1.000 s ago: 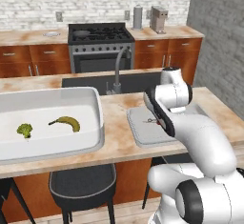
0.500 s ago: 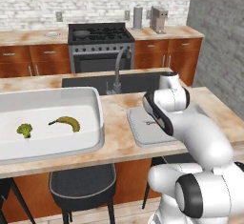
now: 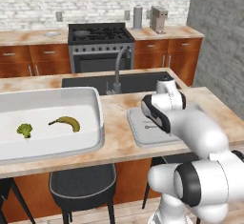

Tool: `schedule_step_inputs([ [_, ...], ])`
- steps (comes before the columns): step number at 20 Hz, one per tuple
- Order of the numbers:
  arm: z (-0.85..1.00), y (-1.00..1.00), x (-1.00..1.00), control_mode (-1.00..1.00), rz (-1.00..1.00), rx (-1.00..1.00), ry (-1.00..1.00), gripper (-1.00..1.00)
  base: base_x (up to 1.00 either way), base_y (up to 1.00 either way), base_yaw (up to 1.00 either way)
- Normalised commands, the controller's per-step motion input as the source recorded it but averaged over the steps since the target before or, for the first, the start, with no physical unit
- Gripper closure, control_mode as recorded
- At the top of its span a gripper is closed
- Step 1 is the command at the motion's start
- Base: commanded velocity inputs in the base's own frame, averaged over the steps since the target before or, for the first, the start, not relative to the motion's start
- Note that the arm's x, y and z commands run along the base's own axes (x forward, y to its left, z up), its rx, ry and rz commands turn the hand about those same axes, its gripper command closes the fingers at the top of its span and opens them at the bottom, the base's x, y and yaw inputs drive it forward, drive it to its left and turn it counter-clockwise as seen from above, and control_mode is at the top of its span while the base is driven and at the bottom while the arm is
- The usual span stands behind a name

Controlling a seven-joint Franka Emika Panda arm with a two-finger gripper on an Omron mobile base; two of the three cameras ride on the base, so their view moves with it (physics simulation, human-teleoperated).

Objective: Place the cold items (banana and broccoli) from the fridge in one tupperware on the dining counter. Place the warm items (kebab skewer and hot dog) in the stove area in another tupperware.

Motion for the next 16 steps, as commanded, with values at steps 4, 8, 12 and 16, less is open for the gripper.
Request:
schedule_step_inputs([
  [4, -0.27, 0.0, 0.13, -1.0, 0.0, 0.0, 0.04, 1.0, 0.0, 0.0, 0.0],
  [8, -0.29, 0.0, 0.12, -1.0, 0.0, 0.0, 0.06, 1.0, 0.0, 0.0, 0.0],
  [12, -0.3, 0.0, 0.02, -1.0, 0.0, 0.0, 0.01, -1.0, 0.0, 0.0, 0.0],
  [16, -0.15, -0.03, -0.07, -1.0, 0.0, 0.01, -0.04, -1.0, 0.0, 0.0, 0.0],
])
